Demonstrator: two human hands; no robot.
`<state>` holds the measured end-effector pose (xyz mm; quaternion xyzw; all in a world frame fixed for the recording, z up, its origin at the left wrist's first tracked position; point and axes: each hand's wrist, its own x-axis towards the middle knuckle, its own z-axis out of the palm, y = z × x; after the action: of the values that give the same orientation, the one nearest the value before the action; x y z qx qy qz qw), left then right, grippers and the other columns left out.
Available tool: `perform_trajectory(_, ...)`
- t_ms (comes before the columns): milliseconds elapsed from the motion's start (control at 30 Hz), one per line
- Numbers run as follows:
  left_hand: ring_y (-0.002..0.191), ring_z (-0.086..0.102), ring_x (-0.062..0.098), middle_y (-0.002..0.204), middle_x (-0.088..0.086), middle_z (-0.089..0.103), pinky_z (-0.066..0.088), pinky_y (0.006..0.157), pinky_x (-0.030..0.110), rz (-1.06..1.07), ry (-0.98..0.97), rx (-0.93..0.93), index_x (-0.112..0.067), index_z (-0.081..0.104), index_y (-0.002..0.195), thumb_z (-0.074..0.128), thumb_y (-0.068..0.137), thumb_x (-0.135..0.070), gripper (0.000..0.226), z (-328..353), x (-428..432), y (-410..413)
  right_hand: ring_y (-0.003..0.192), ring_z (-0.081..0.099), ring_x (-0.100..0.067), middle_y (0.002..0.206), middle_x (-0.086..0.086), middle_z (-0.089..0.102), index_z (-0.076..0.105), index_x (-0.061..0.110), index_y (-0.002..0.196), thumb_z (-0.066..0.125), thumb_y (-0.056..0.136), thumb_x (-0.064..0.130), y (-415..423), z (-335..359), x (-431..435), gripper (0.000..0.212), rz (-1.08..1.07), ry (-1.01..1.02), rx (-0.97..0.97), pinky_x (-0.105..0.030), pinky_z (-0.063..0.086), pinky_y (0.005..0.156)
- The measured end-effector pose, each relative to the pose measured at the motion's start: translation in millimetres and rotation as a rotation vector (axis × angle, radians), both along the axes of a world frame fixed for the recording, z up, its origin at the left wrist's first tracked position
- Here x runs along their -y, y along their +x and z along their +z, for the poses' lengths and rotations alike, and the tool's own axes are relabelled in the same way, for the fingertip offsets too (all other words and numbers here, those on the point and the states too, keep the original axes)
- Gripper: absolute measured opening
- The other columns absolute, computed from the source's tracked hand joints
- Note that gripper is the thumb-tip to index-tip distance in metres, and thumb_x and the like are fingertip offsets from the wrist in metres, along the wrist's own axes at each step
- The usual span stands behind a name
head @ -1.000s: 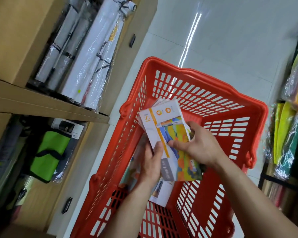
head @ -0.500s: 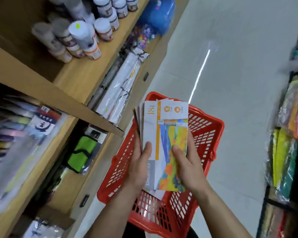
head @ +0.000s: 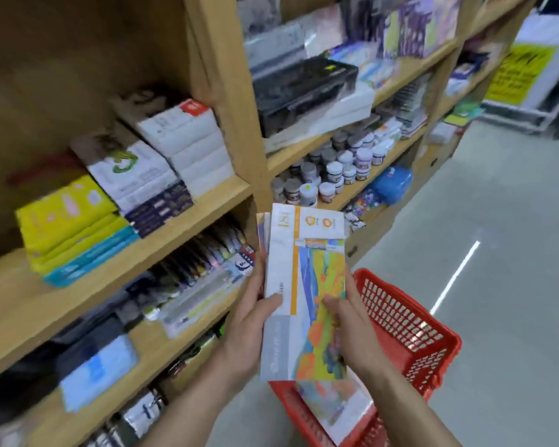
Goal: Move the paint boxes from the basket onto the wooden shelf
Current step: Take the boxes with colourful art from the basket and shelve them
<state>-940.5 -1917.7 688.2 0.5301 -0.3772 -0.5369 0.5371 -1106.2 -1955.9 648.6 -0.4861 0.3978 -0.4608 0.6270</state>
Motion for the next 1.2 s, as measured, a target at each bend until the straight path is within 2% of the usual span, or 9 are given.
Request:
perform_trajectory(67,0.136,0.056,0.016,0.157,-0.007,0.047,0.053,0.102,0.034,0.042,-0.061,0.021,-0.048,0.034,0.142,0.056,0.092,-0.018,0.062,23.3,-13.2,27.1,0.079,0.073,0.005,0.105,0.018,0.075,0.05,0.051,0.145,0.052,0.088,0.018,27.7,19.8,-3.9,0.066,0.081,-0.033,0.028,-0.009,0.053,0.06)
perform_trajectory(133,0.131,0.061,0.025,0.15,-0.001,0.059,0.056,0.1,0.037,0.082,-0.099,0.01,-0.04,0.039,0.146,0.055,0.09,-0.023,0.061,41.9,-30.3,56.6,0.112,0.069,0.005,0.134,0.023,0.068,0.04,0.043,0.153,0.054,0.095,0.022,59.0,42.2,-11.1,0.063,0.151,-0.094,0.033,-0.01,0.055,0.078)
perform_trajectory(433,0.113,0.073,0.016,0.131,-0.005,0.073,0.059,0.079,0.022,0.453,-0.236,0.166,-0.019,0.055,0.146,0.062,0.094,-0.036,0.054,76.2,-127.8,202.8,0.142,0.05,-0.011,0.158,0.017,0.047,0.024,0.046,0.16,0.063,0.093,0.05,220.7,106.7,-55.8,0.078,0.437,-0.204,-0.008,-0.045,0.046,0.113)
perform_trajectory(633,0.12,0.069,0.021,0.136,-0.005,0.07,0.058,0.091,0.036,0.664,-0.18,0.204,-0.035,0.057,0.142,0.063,0.088,-0.057,0.058,70.9,-167.9,305.5,0.124,0.035,0.033,0.137,0.059,0.034,0.016,0.06,0.152,0.05,0.103,0.047,338.1,126.5,-80.3,0.061,0.636,-0.27,-0.101,0.005,0.036,0.09)
perform_trajectory(767,0.106,0.075,0.018,0.118,-0.011,0.078,0.055,0.086,0.04,0.711,-0.05,0.169,-0.049,0.07,0.118,0.065,0.079,-0.062,0.042,56.2,-175.4,357.5,0.102,0.061,0.02,0.121,0.035,0.063,0.039,0.067,0.123,0.048,0.109,0.028,396.1,120.4,-88.3,0.042,0.673,-0.228,-0.177,-0.005,0.047,0.08)
perform_trajectory(867,0.095,0.077,0.011,0.104,-0.018,0.08,0.055,0.082,0.036,0.734,0.058,0.191,-0.058,0.072,0.1,0.061,0.073,-0.068,0.03,48.1,-172.6,381.1,0.054,0.063,0.011,0.08,0.022,0.072,0.056,0.043,0.13,0.051,0.108,0.024,420.7,115.6,-84.0,0.03,0.647,-0.142,-0.229,-0.009,0.045,0.049)
perform_trajectory(967,0.101,0.076,0.026,0.099,-0.007,0.082,0.054,0.09,0.044,0.701,0.134,0.222,-0.04,0.076,0.096,0.06,0.086,-0.056,0.025,50.1,-167.1,392.4,0.04,0.057,0.008,0.06,0.022,0.068,0.062,0.023,0.127,0.057,0.103,0.024,429.1,117.7,-73.9,0.024,0.696,-0.124,-0.314,-0.011,0.041,0.04)
perform_trajectory(1067,0.101,0.076,0.024,0.109,0.001,0.081,0.055,0.087,0.039,0.668,0.11,0.201,-0.028,0.075,0.101,0.059,0.089,-0.048,0.028,53.6,-173.2,390.8,0.049,0.063,0.007,0.065,0.022,0.072,0.067,0.026,0.123,0.059,0.101,0.022,427.3,120.4,-71.2,0.024,0.713,-0.122,-0.346,-0.018,0.049,0.053)
perform_trajectory(1200,0.116,0.067,-0.002,0.128,-0.028,0.069,0.054,0.086,0.019,0.479,-0.004,0.305,-0.062,0.052,0.133,0.067,0.083,-0.068,0.053,49.9,-211.6,368.4,0.093,0.072,0.009,0.104,0.032,0.075,0.06,0.059,0.122,0.061,0.097,0.037,396.5,105.0,-88.5,0.033,0.668,-0.183,-0.237,-0.016,0.056,0.074)
